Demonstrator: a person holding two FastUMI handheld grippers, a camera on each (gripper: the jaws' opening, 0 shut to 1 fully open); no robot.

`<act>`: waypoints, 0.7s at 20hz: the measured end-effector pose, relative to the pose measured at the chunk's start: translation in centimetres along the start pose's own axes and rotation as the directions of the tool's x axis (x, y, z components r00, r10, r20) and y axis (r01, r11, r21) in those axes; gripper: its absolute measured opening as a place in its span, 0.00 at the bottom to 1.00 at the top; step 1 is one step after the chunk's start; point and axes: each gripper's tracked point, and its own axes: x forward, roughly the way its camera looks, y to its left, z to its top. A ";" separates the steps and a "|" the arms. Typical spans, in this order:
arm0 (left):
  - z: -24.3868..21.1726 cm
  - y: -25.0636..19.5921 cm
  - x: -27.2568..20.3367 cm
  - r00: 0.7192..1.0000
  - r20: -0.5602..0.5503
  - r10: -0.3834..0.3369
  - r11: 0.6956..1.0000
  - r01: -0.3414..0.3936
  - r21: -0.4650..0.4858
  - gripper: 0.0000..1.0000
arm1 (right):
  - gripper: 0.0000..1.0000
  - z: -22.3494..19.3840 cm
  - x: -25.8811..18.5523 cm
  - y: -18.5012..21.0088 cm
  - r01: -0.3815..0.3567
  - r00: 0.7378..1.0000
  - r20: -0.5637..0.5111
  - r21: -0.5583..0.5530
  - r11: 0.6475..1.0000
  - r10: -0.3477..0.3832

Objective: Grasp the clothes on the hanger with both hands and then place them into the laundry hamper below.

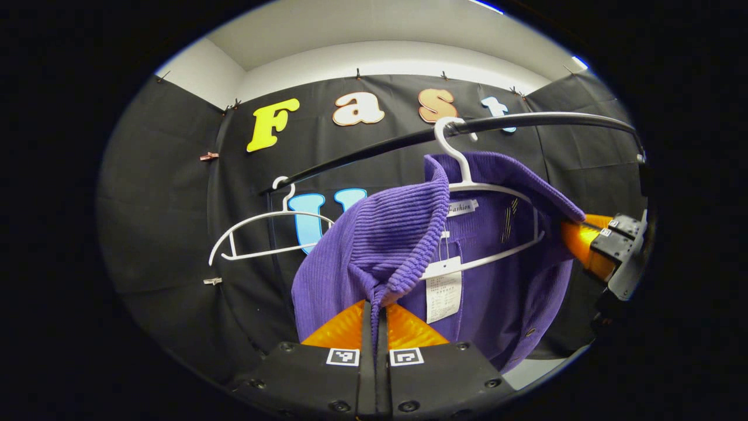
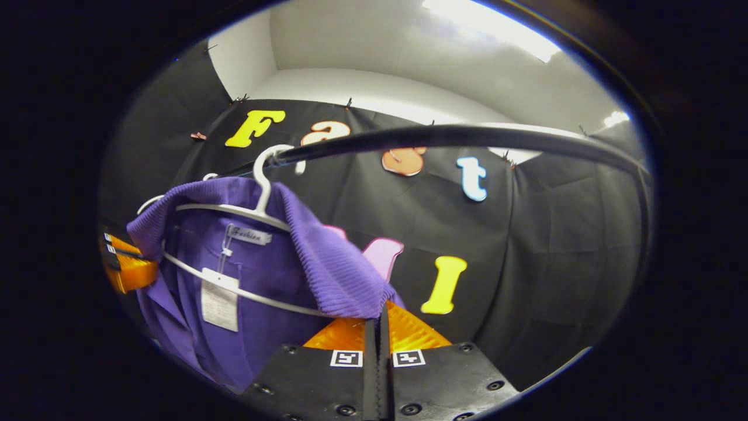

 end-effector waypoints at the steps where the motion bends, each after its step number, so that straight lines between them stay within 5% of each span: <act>1: 0.6 0.0 0.0 1.000 0.002 -0.004 1.000 0.004 -0.006 0.05 | 0.04 0.5 0.4 -1.0 0.033 0.999 0.024 -0.041 0.999 -0.032; 8: 4.2 -1.0 -0.8 0.999 0.038 -0.028 0.999 0.029 -0.021 0.05 | 0.04 0.5 4.4 -4.9 0.169 0.982 0.105 -0.142 0.975 -0.155; 14: 4.8 -1.6 -1.1 0.998 0.038 -0.053 0.998 0.054 -0.024 0.05 | 0.04 -4.1 7.6 -4.4 0.162 0.986 0.076 -0.258 0.952 -0.147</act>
